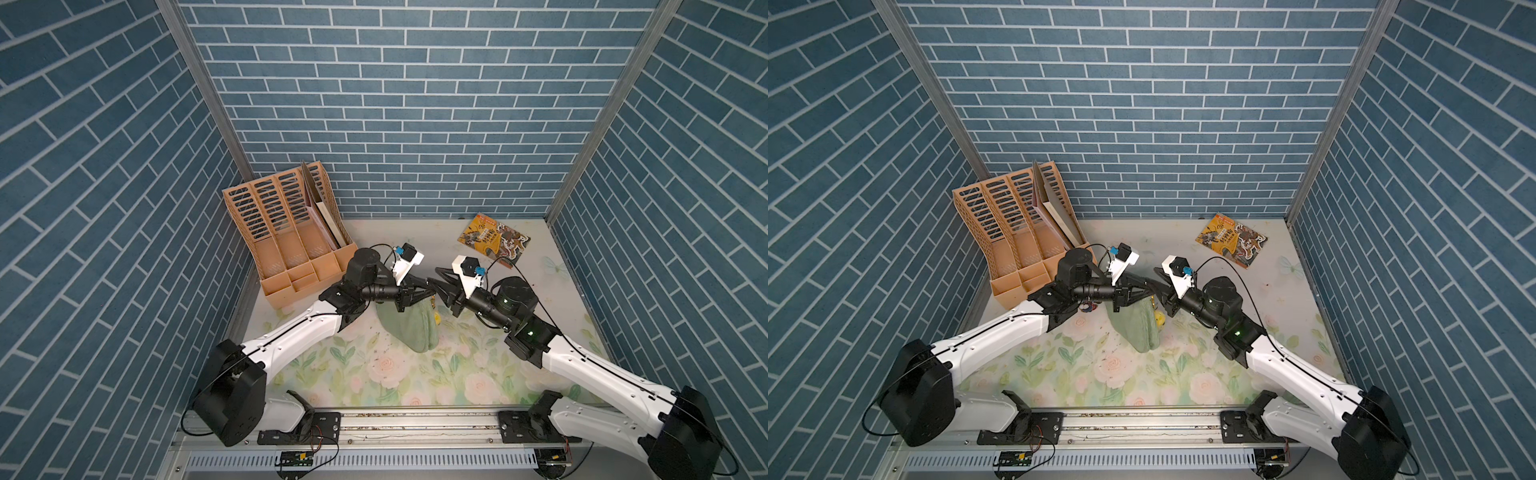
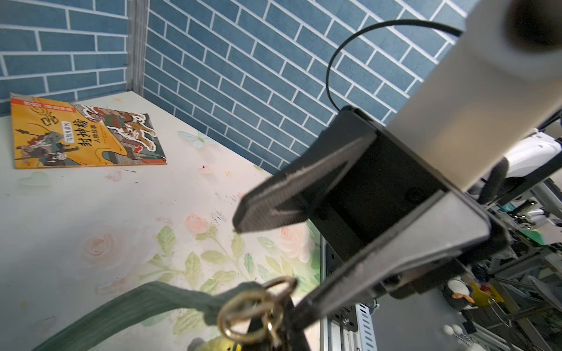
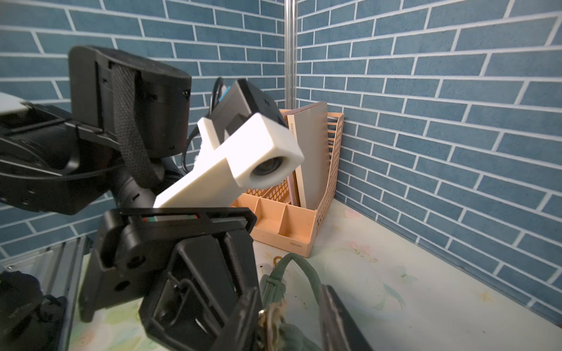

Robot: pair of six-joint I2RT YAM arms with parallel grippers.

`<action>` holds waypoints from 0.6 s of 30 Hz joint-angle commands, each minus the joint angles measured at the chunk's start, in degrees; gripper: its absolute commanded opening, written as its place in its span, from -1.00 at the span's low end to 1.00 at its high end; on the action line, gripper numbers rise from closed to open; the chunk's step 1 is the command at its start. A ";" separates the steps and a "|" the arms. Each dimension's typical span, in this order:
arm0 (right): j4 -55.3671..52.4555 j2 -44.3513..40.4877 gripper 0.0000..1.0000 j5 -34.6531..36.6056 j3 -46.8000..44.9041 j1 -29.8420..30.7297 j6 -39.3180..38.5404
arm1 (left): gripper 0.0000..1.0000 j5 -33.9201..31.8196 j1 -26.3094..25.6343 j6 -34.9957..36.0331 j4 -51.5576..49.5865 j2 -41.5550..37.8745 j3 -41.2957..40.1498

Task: Remove the decoration from the bag
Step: Remove the decoration item from the bag.

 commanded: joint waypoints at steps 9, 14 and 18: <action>12.65 -9.66 -0.41 -12.12 -12.72 -8.43 16.70 | -1.00 9.01 4.06 -3.34 7.57 4.18 4.84; 16.36 -7.42 -0.51 -18.48 -15.29 -8.34 18.12 | -1.00 11.08 4.18 -3.19 7.97 4.14 5.31; 18.09 -4.89 -0.32 -20.33 -15.31 -8.01 18.69 | -1.00 12.36 4.18 -3.02 8.15 3.55 5.17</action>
